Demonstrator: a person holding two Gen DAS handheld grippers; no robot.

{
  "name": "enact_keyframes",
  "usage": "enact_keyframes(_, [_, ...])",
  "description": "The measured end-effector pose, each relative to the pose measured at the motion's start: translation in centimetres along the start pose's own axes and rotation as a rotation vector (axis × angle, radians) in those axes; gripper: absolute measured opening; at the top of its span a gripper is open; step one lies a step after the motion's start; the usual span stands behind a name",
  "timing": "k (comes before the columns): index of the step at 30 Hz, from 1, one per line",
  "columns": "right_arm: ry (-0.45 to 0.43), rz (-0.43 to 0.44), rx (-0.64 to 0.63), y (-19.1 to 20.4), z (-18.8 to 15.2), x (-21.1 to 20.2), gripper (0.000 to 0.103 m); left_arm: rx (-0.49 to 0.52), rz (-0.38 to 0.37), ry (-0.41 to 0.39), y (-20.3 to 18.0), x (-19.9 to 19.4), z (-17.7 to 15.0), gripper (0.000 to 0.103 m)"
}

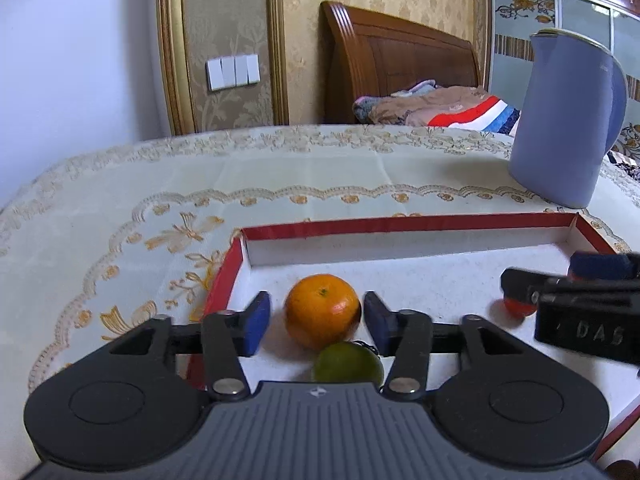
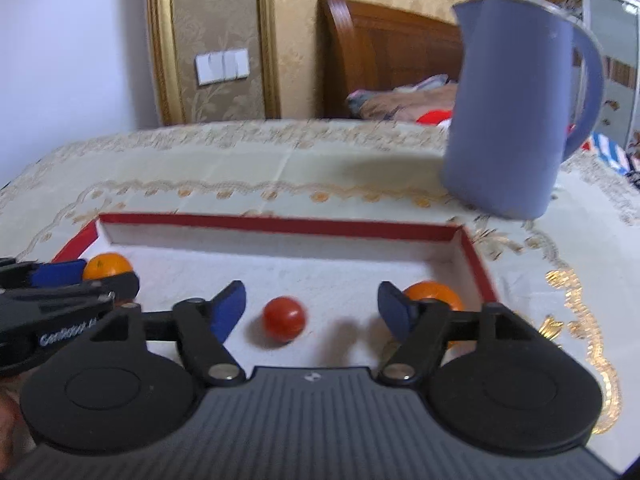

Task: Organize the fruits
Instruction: 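Lower both fruits into the tray and open both tools, then withdraw both tools from the tray toward the remaining fruits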

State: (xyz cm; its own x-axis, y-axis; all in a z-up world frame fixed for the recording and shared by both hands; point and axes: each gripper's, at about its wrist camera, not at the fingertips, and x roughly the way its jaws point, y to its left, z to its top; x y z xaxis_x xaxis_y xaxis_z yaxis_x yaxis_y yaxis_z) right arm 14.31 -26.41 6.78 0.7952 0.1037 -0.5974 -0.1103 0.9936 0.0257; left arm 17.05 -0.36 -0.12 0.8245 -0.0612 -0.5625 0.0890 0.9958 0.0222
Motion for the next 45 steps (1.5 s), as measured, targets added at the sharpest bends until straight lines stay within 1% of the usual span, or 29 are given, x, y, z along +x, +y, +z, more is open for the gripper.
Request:
enact_keyframes(3, [-0.038,-0.01,-0.012,-0.1,-0.2,-1.0,0.072,-0.016,0.011,-0.065,0.4,-1.5,-0.1,0.057])
enact_keyframes(4, [-0.053,-0.016,-0.016,-0.1,-0.4,-1.4,0.073,-0.026,0.011,-0.087,0.6,-2.1,-0.2,0.06])
enact_keyframes(5, [-0.069,-0.019,-0.02,-0.2,-0.6,-1.9,0.076,-0.037,0.012,-0.111,0.8,-2.8,-0.4,0.066])
enact_keyframes(6, [-0.087,-0.023,-0.024,-0.3,-0.9,-2.5,0.081,-0.047,0.012,-0.129,1.0,-3.4,-0.5,0.068])
enact_keyframes(7, [-0.105,-0.035,-0.025,-0.4,-1.2,-3.0,0.084,-0.057,0.009,-0.146,1.2,-4.0,-0.6,0.07])
enact_keyframes(9, [-0.13,-0.05,-0.019,-0.8,-1.7,-4.2,0.084,-0.07,-0.004,-0.183,1.5,-5.7,-1.2,0.07])
enact_keyframes(12, [-0.169,-0.026,0.015,-1.9,-2.8,-6.5,0.084,-0.086,-0.026,-0.238,1.8,-8.4,-2.4,0.07])
enact_keyframes(15, [-0.206,-0.021,0.049,-3.0,-4.6,-9.1,0.084,-0.066,-0.048,-0.277,1.9,-10.7,-3.7,0.07])
enact_keyframes(16, [-0.226,-0.019,0.058,-3.4,-5.2,-9.9,0.084,-0.065,-0.074,-0.282,1.9,-11.4,-4.2,0.073])
enact_keyframes(17, [-0.24,-0.019,0.062,-3.6,-5.6,-10.6,0.084,-0.066,-0.116,-0.275,2.0,-11.8,-4.5,0.075])
enact_keyframes(20, [-0.258,-0.019,0.051,-4.2,-7.2,-12.2,0.084,-0.039,-0.217,-0.243,1.6,-12.7,-5.3,0.075])
enact_keyframes(21, [-0.264,-0.017,0.051,-4.3,-7.9,-12.5,0.088,-0.025,-0.246,-0.235,1.4,-12.9,-5.6,0.075])
enact_keyframes(22, [-0.27,-0.01,0.057,-4.6,-8.5,-12.9,0.09,-0.011,-0.262,-0.228,1.2,-13.0,-5.7,0.075])
enact_keyframes(23, [-0.283,0.005,0.078,-5.1,-8.7,-13.4,0.094,0.001,-0.263,-0.224,0.9,-13.1,-5.9,0.075])
enact_keyframes(24, [-0.297,0.012,0.096,-5.4,-8.8,-13.7,0.101,0.012,-0.263,-0.218,0.6,-13.2,-6.2,0.075])
enact_keyframes(26, [-0.289,0.016,0.128,-6.0,-8.8,-13.5,0.101,0.019,-0.288,-0.186,0.6,-13.1,-6.5,0.075])
enact_keyframes(29, [-0.262,0.027,0.126,-5.9,-8.7,-13.1,0.101,0.008,-0.355,-0.125,1.4,-12.8,-7.4,0.075])
enact_keyframes(31, [-0.251,0.028,0.123,-5.9,-8.6,-12.9,0.101,0.038,-0.405,-0.105,1.5,-13.0,-8.2,0.075])
enact_keyframes(32, [-0.248,0.029,0.128,-5.9,-8.7,-12.9,0.101,0.073,-0.422,-0.095,1.4,-13.1,-8.8,0.075])
enact_keyframes(35, [-0.234,0.036,0.153,-6.3,-8.7,-12.7,0.101,0.151,-0.401,-0.065,0.6,-12.9,-9.6,0.075])
enact_keyframes(38, [-0.22,0.039,0.166,-6.5,-8.7,-12.5,0.101,0.211,-0.377,-0.049,-0.7,-12.6,-9.5,0.075])
enact_keyframes(41, [-0.214,0.038,0.164,-6.4,-8.7,-12.3,0.101,0.275,-0.336,0.011,-1.9,-11.7,-9.7,0.075])
enact_keyframes(43, [-0.212,0.038,0.164,-6.3,-8.7,-12.4,0.101,0.289,-0.315,0.036,-2.1,-11.2,-9.8,0.075])
enact_keyframes(45, [-0.209,0.039,0.163,-6.3,-8.7,-12.3,0.101,0.297,-0.31,0.03,-2.0,-11.2,-9.5,0.075])
